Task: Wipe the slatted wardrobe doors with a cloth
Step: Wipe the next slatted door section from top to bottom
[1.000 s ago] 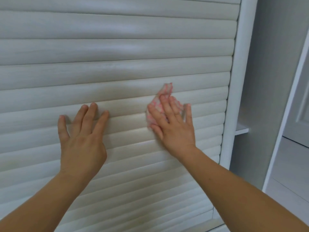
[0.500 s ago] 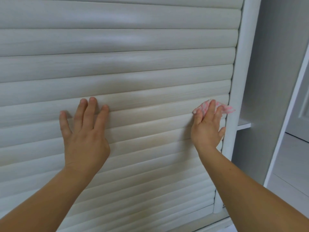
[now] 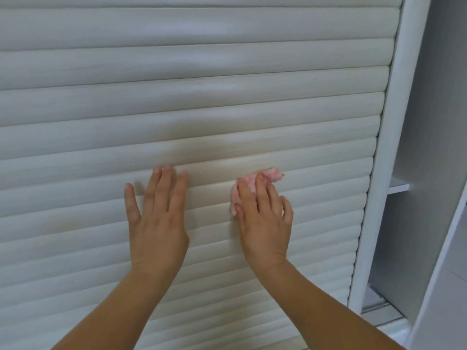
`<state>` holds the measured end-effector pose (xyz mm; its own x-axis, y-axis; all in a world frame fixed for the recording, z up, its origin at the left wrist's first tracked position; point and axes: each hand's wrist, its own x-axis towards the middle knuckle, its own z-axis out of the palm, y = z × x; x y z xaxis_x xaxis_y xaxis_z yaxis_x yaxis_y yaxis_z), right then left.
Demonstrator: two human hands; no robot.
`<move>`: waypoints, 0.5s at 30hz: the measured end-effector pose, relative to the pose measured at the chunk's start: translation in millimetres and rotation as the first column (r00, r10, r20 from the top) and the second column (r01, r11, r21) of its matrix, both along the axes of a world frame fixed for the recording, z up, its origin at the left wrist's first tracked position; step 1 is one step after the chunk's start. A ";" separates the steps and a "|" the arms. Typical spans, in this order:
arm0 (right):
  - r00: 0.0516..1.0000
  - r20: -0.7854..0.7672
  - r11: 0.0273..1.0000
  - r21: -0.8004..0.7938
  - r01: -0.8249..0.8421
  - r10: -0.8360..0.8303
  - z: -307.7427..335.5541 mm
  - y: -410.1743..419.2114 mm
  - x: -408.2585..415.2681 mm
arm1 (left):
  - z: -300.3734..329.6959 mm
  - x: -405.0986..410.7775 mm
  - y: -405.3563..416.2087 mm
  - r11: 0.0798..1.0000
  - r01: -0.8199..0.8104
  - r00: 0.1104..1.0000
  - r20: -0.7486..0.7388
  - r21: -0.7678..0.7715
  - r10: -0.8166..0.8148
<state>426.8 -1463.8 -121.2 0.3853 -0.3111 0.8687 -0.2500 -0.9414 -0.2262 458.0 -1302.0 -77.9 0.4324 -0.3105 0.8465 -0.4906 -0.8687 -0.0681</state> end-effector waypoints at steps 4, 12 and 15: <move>0.998 0.040 0.994 -0.101 -0.051 0.055 8.8 -15.0 -10.7 | -17.2 -3.1 11.3 0.996 -0.004 0.999 -0.040 -0.088 0.001; 0.982 0.184 0.999 0.028 -0.039 0.033 15.5 31.1 13.5 | -41.5 -0.1 37.8 0.972 0.045 0.998 -0.029 -0.231 -0.053; 0.977 0.211 1.000 -0.013 -0.026 0.028 20.0 64.1 25.9 | -44.1 10.4 52.8 0.968 0.067 0.998 -0.006 -0.240 -0.070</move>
<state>452.7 -1399.7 -101.1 0.2008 -0.2938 0.9345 -0.1721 -0.9497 -0.2616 468.4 -1249.1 -122.0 0.4295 -0.1287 0.8938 -0.5487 -0.8233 0.1452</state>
